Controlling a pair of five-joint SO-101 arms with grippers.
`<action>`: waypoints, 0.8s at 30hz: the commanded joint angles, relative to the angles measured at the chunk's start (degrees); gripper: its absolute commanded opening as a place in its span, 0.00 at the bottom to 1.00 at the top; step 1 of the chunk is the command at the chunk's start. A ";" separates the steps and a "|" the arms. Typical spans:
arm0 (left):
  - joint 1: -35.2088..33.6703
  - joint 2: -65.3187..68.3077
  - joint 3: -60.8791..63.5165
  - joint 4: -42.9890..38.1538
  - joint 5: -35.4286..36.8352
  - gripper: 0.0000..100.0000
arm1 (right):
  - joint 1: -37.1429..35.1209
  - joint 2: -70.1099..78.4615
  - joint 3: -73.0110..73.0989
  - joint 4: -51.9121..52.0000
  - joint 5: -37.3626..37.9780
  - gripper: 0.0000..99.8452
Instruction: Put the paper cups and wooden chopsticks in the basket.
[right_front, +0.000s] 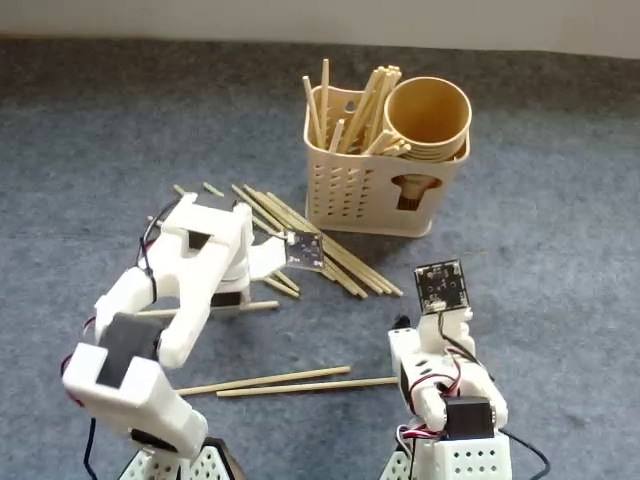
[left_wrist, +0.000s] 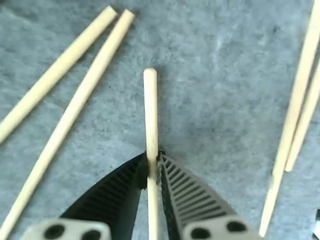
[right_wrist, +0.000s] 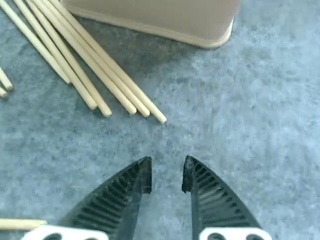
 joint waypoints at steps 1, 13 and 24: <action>-0.66 -10.33 3.30 0.53 -0.26 0.01 | -0.22 -0.57 6.73 4.88 0.62 0.12; -0.31 -30.29 8.04 0.88 6.68 0.01 | -0.13 -0.57 6.73 5.85 0.62 0.12; 0.75 -46.46 4.09 0.88 18.64 0.01 | -0.13 -0.57 6.73 5.85 0.62 0.12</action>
